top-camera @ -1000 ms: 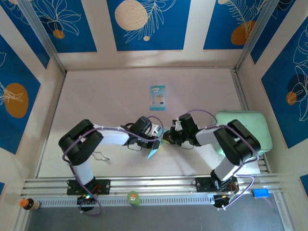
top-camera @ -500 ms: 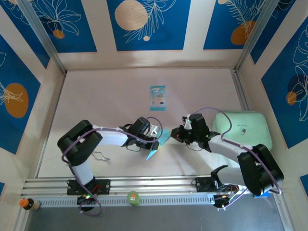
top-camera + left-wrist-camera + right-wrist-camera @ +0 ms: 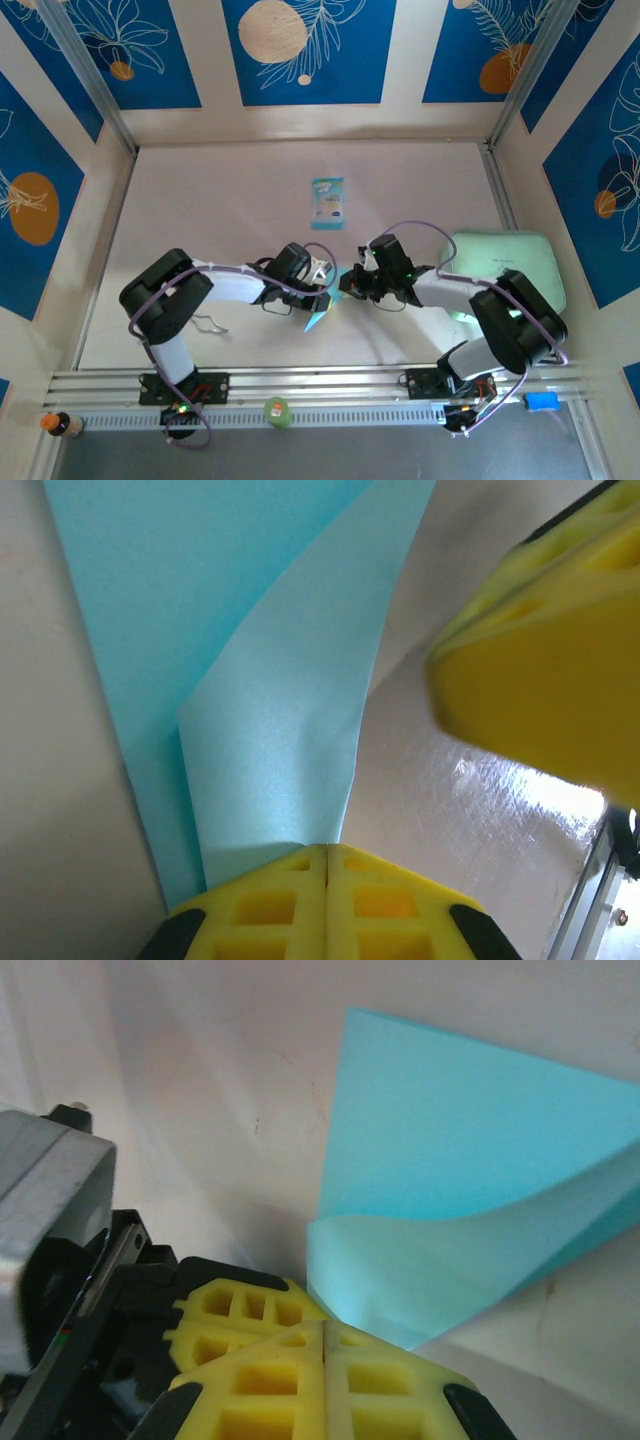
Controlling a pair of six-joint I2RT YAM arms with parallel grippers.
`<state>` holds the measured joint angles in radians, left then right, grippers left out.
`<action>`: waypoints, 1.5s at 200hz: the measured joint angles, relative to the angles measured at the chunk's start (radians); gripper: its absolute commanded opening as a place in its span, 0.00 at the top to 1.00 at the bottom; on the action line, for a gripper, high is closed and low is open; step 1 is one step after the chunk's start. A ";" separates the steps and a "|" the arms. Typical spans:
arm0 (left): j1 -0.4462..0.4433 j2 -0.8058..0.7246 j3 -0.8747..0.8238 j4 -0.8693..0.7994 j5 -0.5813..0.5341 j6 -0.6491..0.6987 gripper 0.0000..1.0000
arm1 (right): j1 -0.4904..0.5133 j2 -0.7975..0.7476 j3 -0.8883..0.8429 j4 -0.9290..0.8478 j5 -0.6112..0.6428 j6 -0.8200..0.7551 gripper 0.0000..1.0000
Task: Fold a paper plane with a square sheet of paper (pick it up from the middle)
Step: Fold the wing for the fifth time at the center of the table.
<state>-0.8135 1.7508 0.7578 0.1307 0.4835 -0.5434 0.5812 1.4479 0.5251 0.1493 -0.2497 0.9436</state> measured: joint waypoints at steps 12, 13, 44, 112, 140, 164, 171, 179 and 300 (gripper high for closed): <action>0.000 0.000 -0.004 0.007 0.003 0.000 1.00 | 0.011 0.024 0.006 0.014 -0.001 0.003 0.96; 0.000 0.000 -0.004 0.008 0.003 0.000 1.00 | 0.011 0.025 0.006 0.015 -0.001 0.004 0.96; 0.002 0.000 -0.008 0.016 0.006 0.000 1.00 | 0.023 0.082 0.027 0.032 -0.006 0.007 0.97; 0.007 0.001 -0.010 0.019 0.013 0.000 1.00 | 0.004 0.196 0.058 0.072 -0.025 0.018 0.98; 0.011 0.005 -0.010 0.023 0.023 0.000 1.00 | -0.039 0.219 0.040 0.126 -0.098 0.018 0.98; 0.018 0.018 -0.010 0.041 0.047 -0.001 1.00 | -0.071 0.232 0.039 0.142 -0.140 0.014 0.98; 0.019 0.020 -0.009 0.044 0.054 -0.001 1.00 | -0.080 0.233 0.040 0.143 -0.146 0.012 0.98; 0.020 0.023 -0.009 0.046 0.059 0.000 1.00 | -0.093 0.236 0.042 0.142 -0.152 0.009 0.98; 0.028 0.040 -0.005 0.064 0.101 -0.001 1.00 | -0.301 0.237 0.075 0.097 -0.143 -0.024 0.97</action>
<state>-0.7856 1.7908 0.7528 0.1944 0.5846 -0.5442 0.2802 1.6852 0.6003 0.2459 -0.3923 0.9199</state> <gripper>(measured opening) 0.064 0.049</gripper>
